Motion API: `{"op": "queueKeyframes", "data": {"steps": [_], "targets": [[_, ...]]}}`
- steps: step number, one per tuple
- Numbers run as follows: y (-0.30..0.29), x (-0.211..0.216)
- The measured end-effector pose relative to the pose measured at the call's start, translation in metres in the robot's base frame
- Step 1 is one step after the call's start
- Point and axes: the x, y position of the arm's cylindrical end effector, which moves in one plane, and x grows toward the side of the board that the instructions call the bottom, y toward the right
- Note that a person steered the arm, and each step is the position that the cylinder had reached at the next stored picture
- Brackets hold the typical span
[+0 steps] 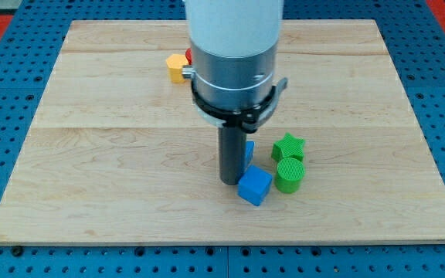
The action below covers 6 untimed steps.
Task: Push the blue cube at the bottom of the green circle
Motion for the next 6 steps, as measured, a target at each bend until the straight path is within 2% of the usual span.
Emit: {"op": "queueKeyframes", "data": {"steps": [2, 3, 5, 6], "targets": [[-0.024, 0.018], [0.002, 0.027], [0.103, 0.013], [0.092, 0.013]]}}
